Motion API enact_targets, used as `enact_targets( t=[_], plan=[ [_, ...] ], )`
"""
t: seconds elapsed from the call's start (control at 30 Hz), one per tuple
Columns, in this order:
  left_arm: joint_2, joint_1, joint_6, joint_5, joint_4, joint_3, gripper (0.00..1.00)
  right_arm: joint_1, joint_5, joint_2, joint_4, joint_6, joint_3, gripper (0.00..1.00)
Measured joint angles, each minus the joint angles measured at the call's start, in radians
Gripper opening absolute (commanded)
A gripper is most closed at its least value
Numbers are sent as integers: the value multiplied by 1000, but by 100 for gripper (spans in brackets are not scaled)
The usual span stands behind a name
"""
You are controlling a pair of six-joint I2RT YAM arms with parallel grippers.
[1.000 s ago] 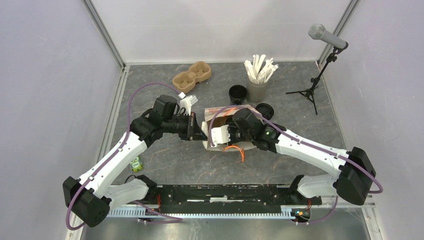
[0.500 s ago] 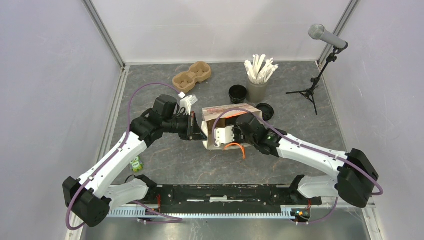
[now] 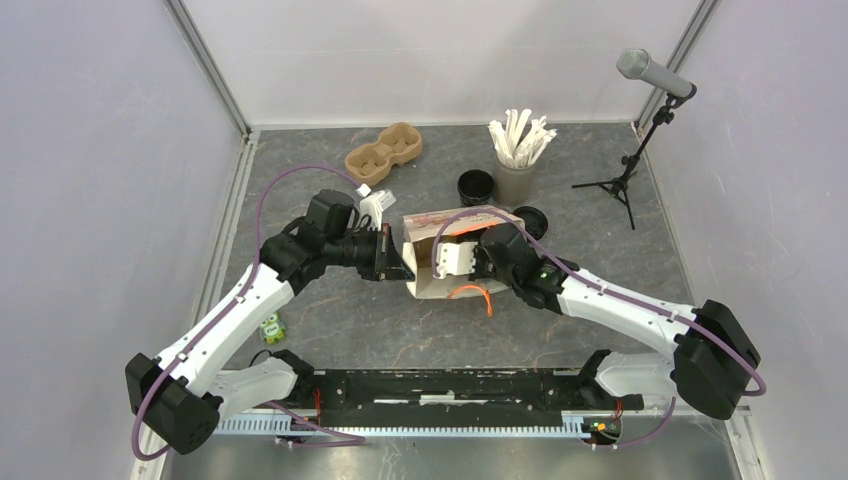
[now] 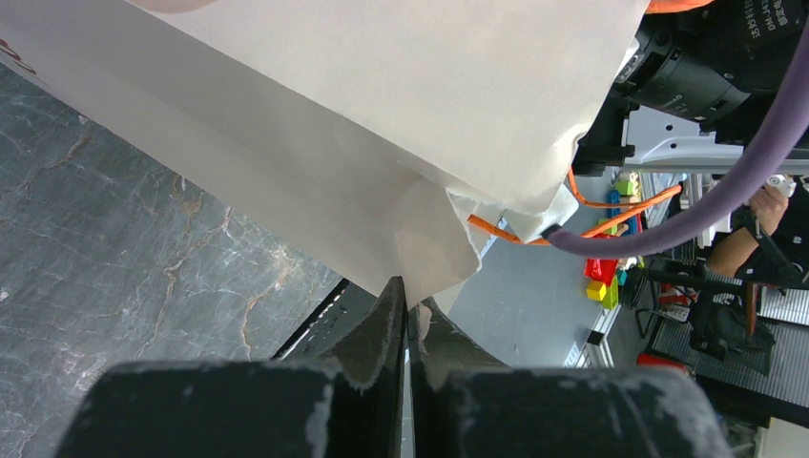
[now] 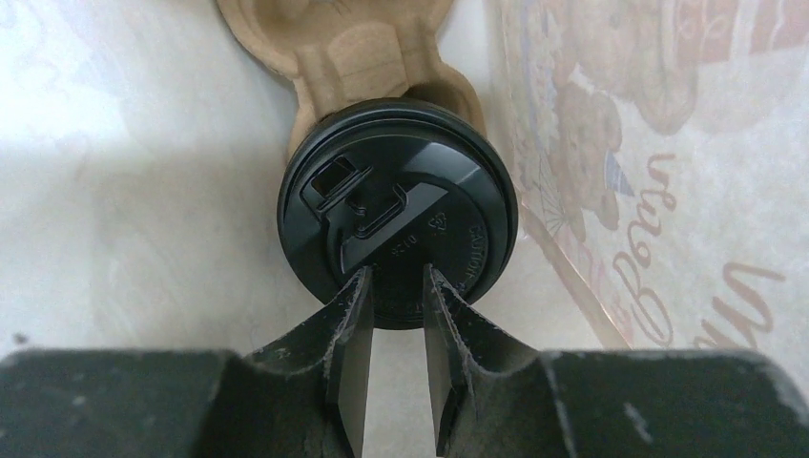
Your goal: Pack the takeout coffee
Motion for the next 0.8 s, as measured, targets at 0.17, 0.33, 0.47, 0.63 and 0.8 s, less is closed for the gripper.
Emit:
enact_targets(
  t=[0.17, 0.33, 0.47, 0.63, 0.8],
  plan=[
    [0, 0, 0, 0, -1, 0, 8, -15, 7, 0, 9, 24, -6, 31],
    [0, 0, 0, 0, -3, 0, 8, -24, 8, 0, 21, 40, -8, 31],
    [0, 0, 0, 0, -3, 0, 8, -27, 9, 0, 27, 45, -10, 31],
    [0, -4, 1, 0, -3, 0, 8, -30, 14, 9, 43, 56, -10, 31],
    [0, -4, 1, 0, -3, 0, 8, -35, 15, 22, 59, 63, -12, 31]
  ],
)
